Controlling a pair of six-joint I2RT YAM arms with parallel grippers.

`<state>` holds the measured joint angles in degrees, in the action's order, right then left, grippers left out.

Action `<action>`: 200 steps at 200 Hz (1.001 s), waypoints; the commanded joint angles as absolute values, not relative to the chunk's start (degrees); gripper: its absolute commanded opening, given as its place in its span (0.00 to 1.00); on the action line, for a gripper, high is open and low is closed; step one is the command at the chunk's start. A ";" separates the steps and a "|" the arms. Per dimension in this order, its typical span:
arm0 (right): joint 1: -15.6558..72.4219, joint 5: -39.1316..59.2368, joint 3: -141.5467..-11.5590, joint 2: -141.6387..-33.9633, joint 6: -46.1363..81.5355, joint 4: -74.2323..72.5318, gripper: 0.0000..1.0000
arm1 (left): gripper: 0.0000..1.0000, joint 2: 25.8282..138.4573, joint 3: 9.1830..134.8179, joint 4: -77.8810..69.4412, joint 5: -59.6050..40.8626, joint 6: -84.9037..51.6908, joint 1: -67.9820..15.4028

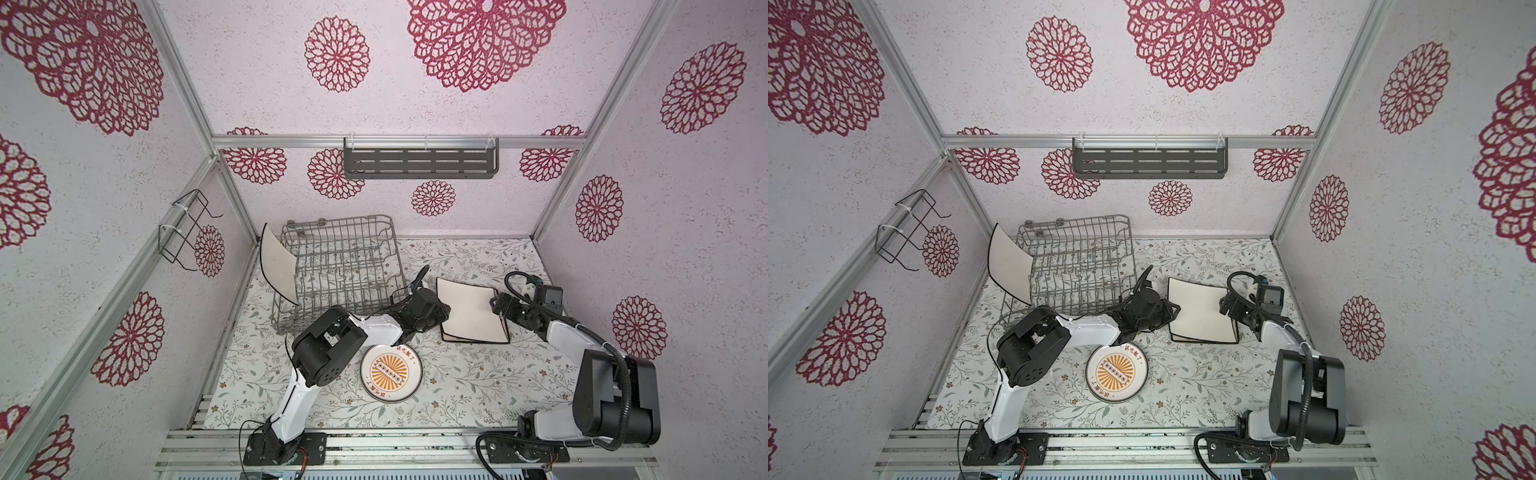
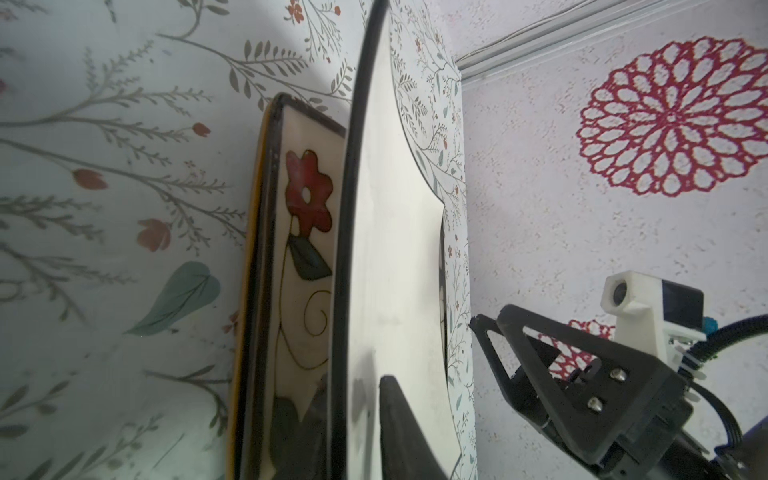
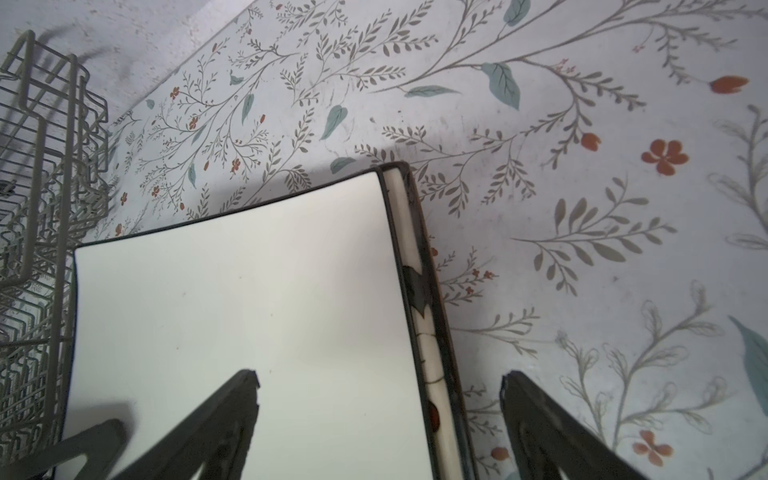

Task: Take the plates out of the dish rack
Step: 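Lower the cream plate onto the flowered plate while the right gripper steadies it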

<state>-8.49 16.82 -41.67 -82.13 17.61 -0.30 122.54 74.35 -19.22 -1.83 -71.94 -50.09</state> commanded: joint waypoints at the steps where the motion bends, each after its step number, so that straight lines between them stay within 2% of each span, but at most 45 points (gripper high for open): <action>1: -8.70 18.23 -43.50 -83.11 16.28 -1.85 0.94 | 0.23 122.83 77.54 -20.20 -2.15 -69.84 -49.84; 115: -8.71 17.58 -43.77 -85.61 15.45 -2.43 0.93 | 0.26 125.77 83.83 -7.68 -2.34 -62.30 -49.88; 200: -8.64 18.11 -44.08 -87.34 15.49 -3.17 0.93 | 0.29 127.22 85.83 -3.78 -2.55 -60.21 -49.92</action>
<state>-8.49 17.23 -42.11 -86.74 16.51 -1.96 126.17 83.96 -4.64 -2.33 -62.54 -49.82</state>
